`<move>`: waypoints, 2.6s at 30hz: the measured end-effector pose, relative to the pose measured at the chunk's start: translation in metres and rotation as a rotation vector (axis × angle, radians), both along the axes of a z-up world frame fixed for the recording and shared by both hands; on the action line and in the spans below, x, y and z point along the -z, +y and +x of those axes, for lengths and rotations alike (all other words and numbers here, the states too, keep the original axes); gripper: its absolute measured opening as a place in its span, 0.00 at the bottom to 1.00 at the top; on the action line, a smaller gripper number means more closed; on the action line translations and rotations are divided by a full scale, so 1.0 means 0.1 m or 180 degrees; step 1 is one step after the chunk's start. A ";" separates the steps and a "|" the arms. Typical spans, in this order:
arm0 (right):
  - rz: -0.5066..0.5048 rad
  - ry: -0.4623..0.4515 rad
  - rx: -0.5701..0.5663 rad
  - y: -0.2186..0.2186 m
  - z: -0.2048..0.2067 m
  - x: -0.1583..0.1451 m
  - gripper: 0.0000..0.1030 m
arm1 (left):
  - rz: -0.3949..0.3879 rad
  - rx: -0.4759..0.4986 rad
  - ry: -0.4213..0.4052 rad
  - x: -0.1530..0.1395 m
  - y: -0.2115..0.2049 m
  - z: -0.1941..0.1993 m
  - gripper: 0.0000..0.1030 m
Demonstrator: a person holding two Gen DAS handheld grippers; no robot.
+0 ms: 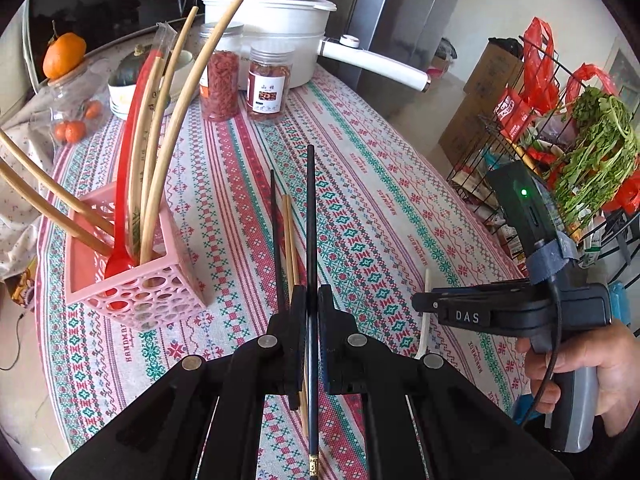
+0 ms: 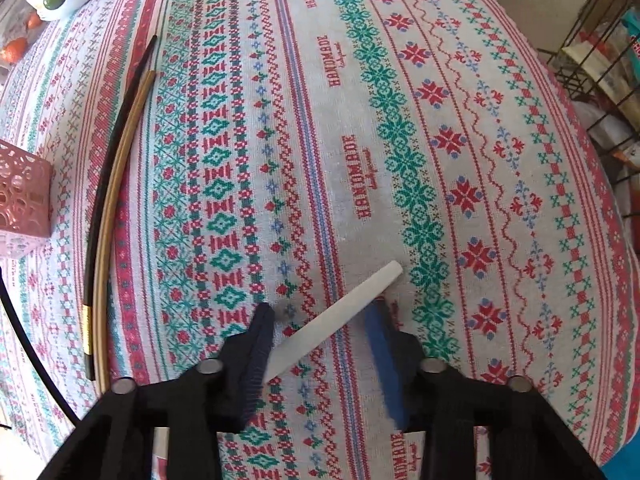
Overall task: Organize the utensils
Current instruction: 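Grasp the white spoon by its handle with the right tool, then carry the black chopstick to the basket with left while right carries the white spoon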
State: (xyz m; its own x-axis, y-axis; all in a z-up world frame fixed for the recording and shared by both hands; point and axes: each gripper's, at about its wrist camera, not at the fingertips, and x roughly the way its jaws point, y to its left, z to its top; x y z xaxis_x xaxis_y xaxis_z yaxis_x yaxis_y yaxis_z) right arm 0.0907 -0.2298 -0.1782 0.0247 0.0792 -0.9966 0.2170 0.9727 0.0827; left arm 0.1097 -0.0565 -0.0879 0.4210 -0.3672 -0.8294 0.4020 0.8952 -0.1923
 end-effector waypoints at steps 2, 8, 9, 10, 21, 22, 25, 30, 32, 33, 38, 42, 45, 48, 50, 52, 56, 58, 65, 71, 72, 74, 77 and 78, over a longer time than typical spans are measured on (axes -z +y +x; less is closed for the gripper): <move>0.0052 -0.0009 0.0053 -0.03 0.05 0.00 0.25 | -0.0016 0.0009 -0.0014 -0.03 0.01 -0.01 0.05; 0.0380 -0.0066 0.0199 -0.19 0.21 0.02 0.10 | -0.0007 0.0017 -0.0130 -0.13 0.08 -0.09 0.05; 0.0402 -0.0099 0.0203 -0.19 0.21 0.01 0.09 | -0.0008 0.0016 -0.0159 -0.15 0.09 -0.11 0.05; 0.0414 -0.0132 0.0187 -0.21 0.21 -0.01 0.09 | -0.0015 0.0010 -0.0190 -0.18 0.11 -0.12 0.05; 0.0620 -0.1008 0.0037 -0.29 0.07 -0.76 0.09 | -0.0251 -0.0216 -0.0847 -0.82 0.43 -0.36 0.05; 0.0645 -0.1087 0.0031 -0.28 0.06 -0.83 0.10 | -0.0295 -0.0247 -0.0920 -0.89 0.47 -0.39 0.05; 0.0674 -0.1302 0.0019 -0.27 0.01 -1.04 0.10 | -0.0432 -0.0342 -0.1157 -1.12 0.58 -0.45 0.05; 0.0652 -0.1536 -0.0014 -0.12 0.03 -1.19 0.10 | -0.0577 -0.0556 -0.1570 -1.44 0.78 -0.54 0.05; 0.0649 -0.1586 -0.0027 -0.11 0.03 -1.23 0.10 | -0.0575 -0.0646 -0.1699 -1.53 0.85 -0.57 0.05; 0.0639 -0.1605 -0.0034 -0.10 0.03 -1.23 0.10 | -0.0561 -0.0678 -0.1741 -1.56 0.87 -0.57 0.05; 0.0642 -0.1627 -0.0055 -0.10 0.03 -1.25 0.10 | -0.0562 -0.0827 -0.1789 -1.58 1.01 -0.52 0.05; 0.0643 -0.1614 -0.0066 -0.10 0.03 -1.23 0.10 | -0.0551 -0.0925 -0.1818 -1.53 1.06 -0.48 0.05; 0.0643 -0.1613 -0.0070 -0.09 0.03 -1.23 0.09 | -0.0578 -0.0978 -0.1870 -1.53 1.09 -0.47 0.05; 0.0645 -0.1617 -0.0080 -0.08 0.03 -1.23 0.10 | -0.0586 -0.1021 -0.1916 -1.52 1.09 -0.44 0.05; 0.0645 -0.1617 -0.0092 -0.07 0.03 -1.23 0.10 | -0.0582 -0.1043 -0.1893 -1.49 1.07 -0.38 0.05; 0.0643 -0.1613 -0.0102 -0.06 0.03 -1.22 0.10 | -0.0583 -0.1055 -0.1859 -1.45 1.05 -0.33 0.05; 0.0645 -0.1595 -0.0118 -0.05 0.03 -1.21 0.10 | -0.0563 -0.1065 -0.1821 -1.39 1.01 -0.23 0.05; 0.0643 -0.1592 -0.0124 -0.06 0.03 -1.21 0.10 | -0.0558 -0.1079 -0.1807 -1.36 1.00 -0.20 0.05; 0.0635 -0.1587 -0.0094 -0.11 0.02 -1.20 0.10 | -0.0502 -0.1096 -0.1704 -1.25 0.93 -0.07 0.05; 0.0643 -0.1629 -0.0093 -0.12 0.02 -1.23 0.10 | -0.0428 -0.1058 -0.1451 -1.04 0.90 0.06 0.06; 0.0649 -0.1648 -0.0099 -0.12 0.02 -1.24 0.10 | -0.0413 -0.1045 -0.1402 -1.00 0.89 0.08 0.06; 0.0662 -0.1689 -0.0110 -0.10 0.01 -1.26 0.10 | -0.0311 -0.1038 -0.1344 -0.96 0.86 0.08 0.11; 0.0685 -0.1751 -0.0125 -0.06 0.01 -1.29 0.10 | -0.0286 -0.1026 -0.1349 -0.96 0.87 0.03 0.38; 0.0695 -0.1772 -0.0130 -0.04 0.01 -1.30 0.10 | -0.0301 -0.1040 -0.1367 -0.97 0.89 -0.01 0.49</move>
State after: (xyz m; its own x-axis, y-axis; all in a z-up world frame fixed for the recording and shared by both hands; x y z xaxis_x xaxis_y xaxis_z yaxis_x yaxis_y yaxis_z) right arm 0.0921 -0.2336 -0.0482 0.5312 0.2926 -0.7951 0.0466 0.9270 0.3723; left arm 0.1091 0.0327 0.0092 0.8191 -0.2252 -0.5275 0.1660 0.9734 -0.1577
